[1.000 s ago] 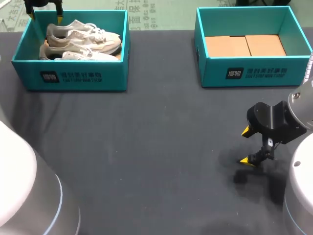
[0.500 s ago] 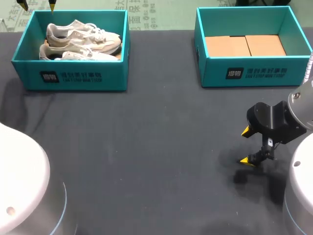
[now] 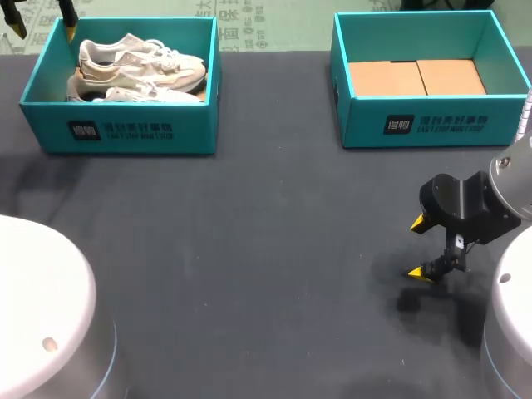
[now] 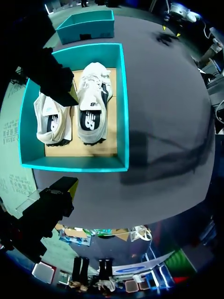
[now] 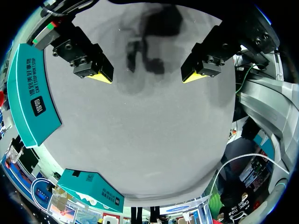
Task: Take the shoe out of the shoebox, open the shoe tongue, remove and reinsert the insole, then place the shoe into the shoebox
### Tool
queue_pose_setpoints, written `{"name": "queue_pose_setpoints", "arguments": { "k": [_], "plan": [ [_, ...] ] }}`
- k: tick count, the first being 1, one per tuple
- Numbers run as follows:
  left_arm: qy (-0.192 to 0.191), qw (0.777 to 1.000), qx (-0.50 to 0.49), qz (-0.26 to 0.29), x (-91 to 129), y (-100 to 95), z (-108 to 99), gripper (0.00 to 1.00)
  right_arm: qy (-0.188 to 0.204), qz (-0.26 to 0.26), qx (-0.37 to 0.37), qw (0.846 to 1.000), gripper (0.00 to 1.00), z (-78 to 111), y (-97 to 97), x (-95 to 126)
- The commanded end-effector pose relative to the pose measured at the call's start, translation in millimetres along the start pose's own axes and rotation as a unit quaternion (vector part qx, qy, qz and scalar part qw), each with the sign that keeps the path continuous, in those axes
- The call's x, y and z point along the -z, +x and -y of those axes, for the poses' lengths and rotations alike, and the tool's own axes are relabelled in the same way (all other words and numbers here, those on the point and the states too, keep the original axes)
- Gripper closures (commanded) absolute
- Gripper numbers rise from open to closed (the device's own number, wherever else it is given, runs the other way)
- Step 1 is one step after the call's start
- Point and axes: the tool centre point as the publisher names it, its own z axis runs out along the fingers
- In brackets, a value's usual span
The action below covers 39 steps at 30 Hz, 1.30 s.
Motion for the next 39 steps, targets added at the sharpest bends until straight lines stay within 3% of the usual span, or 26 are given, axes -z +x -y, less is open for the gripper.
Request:
{"name": "queue_pose_setpoints", "arguments": {
  "k": [1,10,15,39],
  "plan": [
    [-0.092,0.996,0.000,-0.001,3,0.8,45,0.00,0.000,0.002,0.000,1.000,0.00,0.2,1.7,0],
    [-0.092,0.996,0.000,-0.001,3,0.8,45,0.00,0.000,0.002,0.000,1.000,0.00,0.2,1.7,0],
    [-0.100,0.995,0.012,-0.006,-18,-11.4,39,0.00,0.000,0.002,0.000,1.000,0.00,0.2,1.7,0],
    [-0.074,0.997,0.016,0.002,-84,-8.0,3,0.00,0.000,0.002,0.000,1.000,0.00,0.2,1.7,0]
  ]
}}
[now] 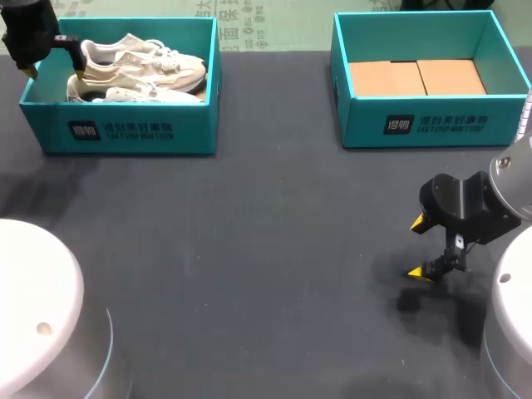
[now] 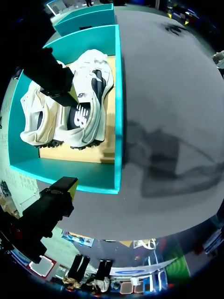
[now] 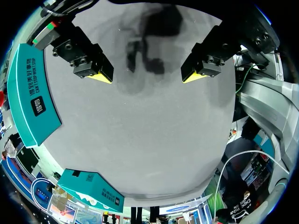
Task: Take the shoe out of the shoebox, open the shoe tongue, remove and reinsert the insole, then place the shoe into the shoebox
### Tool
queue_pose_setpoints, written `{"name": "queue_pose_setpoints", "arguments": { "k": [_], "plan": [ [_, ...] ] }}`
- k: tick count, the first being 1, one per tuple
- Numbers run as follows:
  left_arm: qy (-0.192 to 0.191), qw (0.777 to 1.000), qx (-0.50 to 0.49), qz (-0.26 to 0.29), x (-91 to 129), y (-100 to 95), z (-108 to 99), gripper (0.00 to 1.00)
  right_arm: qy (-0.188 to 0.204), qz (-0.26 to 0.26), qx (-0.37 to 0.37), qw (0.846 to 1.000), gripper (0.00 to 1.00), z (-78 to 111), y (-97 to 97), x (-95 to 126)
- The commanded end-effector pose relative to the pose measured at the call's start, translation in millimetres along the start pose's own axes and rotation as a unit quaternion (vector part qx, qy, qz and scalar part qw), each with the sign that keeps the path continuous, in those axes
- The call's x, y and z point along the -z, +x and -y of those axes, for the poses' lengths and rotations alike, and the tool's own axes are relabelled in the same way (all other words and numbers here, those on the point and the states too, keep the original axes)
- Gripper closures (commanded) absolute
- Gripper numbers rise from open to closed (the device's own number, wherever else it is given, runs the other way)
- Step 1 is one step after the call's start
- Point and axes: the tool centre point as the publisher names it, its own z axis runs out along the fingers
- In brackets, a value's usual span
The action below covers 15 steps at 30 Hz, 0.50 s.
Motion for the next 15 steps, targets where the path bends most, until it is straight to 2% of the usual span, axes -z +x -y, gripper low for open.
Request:
{"name": "queue_pose_setpoints", "arguments": {
  "k": [1,7,15],
  "plan": [
    [0.005,1.000,-0.001,-0.002,-15,-1.0,-13,0.03,0.000,0.002,0.000,1.000,0.00,0.2,1.7,0],
    [0.017,1.000,-0.005,-0.009,-28,-4.7,-22,0.14,0.000,0.002,0.000,1.000,0.00,0.2,1.7,0],
    [0.032,0.999,-0.009,-0.022,-47,-7.9,-30,0.17,0.000,0.002,0.000,1.000,0.00,0.2,1.7,0]
  ]
}}
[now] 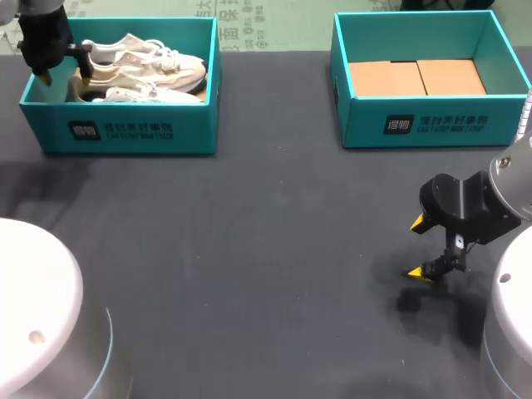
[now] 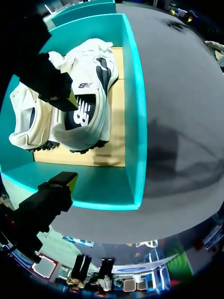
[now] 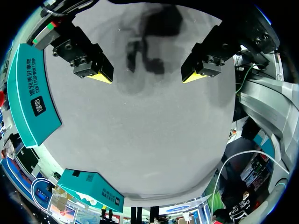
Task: Take the shoe out of the shoebox, open the shoe tongue, remove and reinsert the insole, then place the shoe into the shoebox
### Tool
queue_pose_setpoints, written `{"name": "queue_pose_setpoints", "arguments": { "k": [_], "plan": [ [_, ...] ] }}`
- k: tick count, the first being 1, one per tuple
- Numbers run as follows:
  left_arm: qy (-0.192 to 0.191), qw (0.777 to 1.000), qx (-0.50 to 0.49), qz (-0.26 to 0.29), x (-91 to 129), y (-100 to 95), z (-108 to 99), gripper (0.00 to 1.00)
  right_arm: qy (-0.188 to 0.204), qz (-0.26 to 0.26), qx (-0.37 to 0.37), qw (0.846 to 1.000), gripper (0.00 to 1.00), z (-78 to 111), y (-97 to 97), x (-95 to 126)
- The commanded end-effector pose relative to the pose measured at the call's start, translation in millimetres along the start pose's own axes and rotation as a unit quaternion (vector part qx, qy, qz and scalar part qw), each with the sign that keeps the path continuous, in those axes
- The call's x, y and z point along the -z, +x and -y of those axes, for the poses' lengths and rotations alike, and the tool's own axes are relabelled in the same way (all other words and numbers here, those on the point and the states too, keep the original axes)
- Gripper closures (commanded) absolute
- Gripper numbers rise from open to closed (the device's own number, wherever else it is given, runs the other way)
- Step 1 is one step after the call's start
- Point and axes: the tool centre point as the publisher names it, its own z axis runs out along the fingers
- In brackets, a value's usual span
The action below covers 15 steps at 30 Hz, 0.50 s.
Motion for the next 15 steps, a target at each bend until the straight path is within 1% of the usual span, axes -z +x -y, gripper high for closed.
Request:
{"name": "queue_pose_setpoints", "arguments": {
  "k": [1,2,4,12,15],
  "plan": [
    [0.013,1.000,-0.001,-0.005,-11,-2.6,-14,0.18,0.000,0.002,0.000,1.000,0.00,0.2,1.7,0],
    [0.014,1.000,0.000,-0.007,-13,-2.7,-15,0.19,0.000,0.002,0.000,1.000,0.00,0.2,1.7,0],
    [0.017,1.000,0.000,-0.008,-16,-2.4,-16,0.23,0.000,0.002,0.000,1.000,0.00,0.2,1.7,0],
    [0.034,0.999,-0.007,-0.014,-30,-0.1,-11,0.26,0.000,0.002,0.000,1.000,0.00,0.2,1.7,0],
    [0.038,0.999,-0.009,-0.014,-33,-0.1,-9,0.29,0.000,0.002,0.000,1.000,0.00,0.2,1.7,0]
  ]
}}
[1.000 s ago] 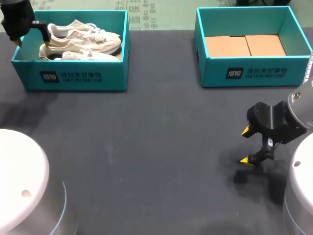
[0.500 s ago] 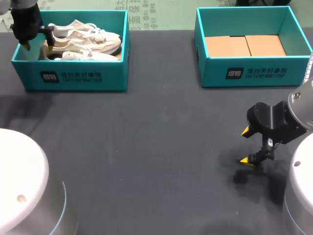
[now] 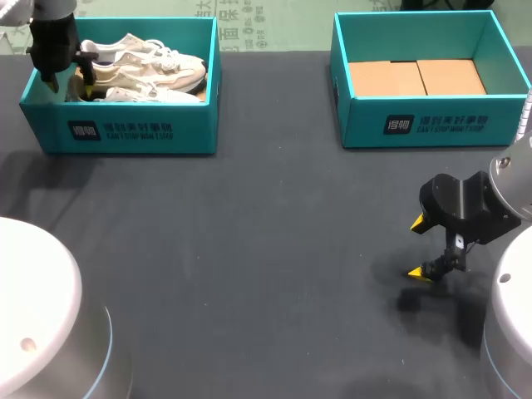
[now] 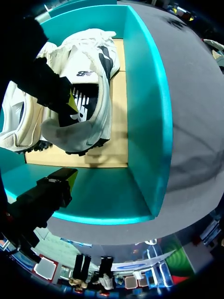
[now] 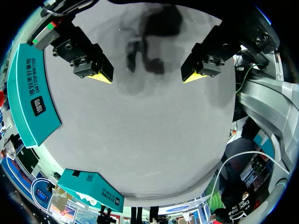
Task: Take the shoe out of the shoebox, open the shoe tongue, remove and reinsert the insole, then place the shoe into the shoebox
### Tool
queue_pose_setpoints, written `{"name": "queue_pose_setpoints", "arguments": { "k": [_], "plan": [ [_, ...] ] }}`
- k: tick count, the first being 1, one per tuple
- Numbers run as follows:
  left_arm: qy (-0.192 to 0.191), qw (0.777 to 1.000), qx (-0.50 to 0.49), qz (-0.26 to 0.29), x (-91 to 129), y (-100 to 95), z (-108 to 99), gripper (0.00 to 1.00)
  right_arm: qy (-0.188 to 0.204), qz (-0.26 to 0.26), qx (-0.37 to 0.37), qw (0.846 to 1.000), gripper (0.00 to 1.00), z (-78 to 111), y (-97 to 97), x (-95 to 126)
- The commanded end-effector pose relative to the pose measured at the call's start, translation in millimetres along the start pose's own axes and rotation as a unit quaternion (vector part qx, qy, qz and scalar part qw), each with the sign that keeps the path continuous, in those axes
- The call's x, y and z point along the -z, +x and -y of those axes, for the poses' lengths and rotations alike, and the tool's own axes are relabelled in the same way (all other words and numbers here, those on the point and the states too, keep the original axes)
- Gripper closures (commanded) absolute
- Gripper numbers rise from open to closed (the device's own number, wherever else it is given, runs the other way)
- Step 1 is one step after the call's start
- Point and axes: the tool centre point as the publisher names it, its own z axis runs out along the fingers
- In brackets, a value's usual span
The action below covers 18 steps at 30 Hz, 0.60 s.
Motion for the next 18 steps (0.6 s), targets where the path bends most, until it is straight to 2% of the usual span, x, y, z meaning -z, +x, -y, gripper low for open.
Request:
{"name": "queue_pose_setpoints", "arguments": {
  "k": [1,8,18],
  "plan": [
    [0.005,1.000,-0.002,-0.001,-6,-0.6,-1,0.32,0.000,0.002,0.000,1.000,0.00,0.2,1.7,0],
    [0.011,1.000,-0.004,-0.008,-13,1.9,5,0.38,0.000,0.002,0.000,1.000,0.00,0.2,1.7,0],
    [0.018,1.000,-0.001,-0.018,-24,4.4,11,0.38,0.000,0.002,0.000,1.000,0.00,0.2,1.7,0]
  ]
}}
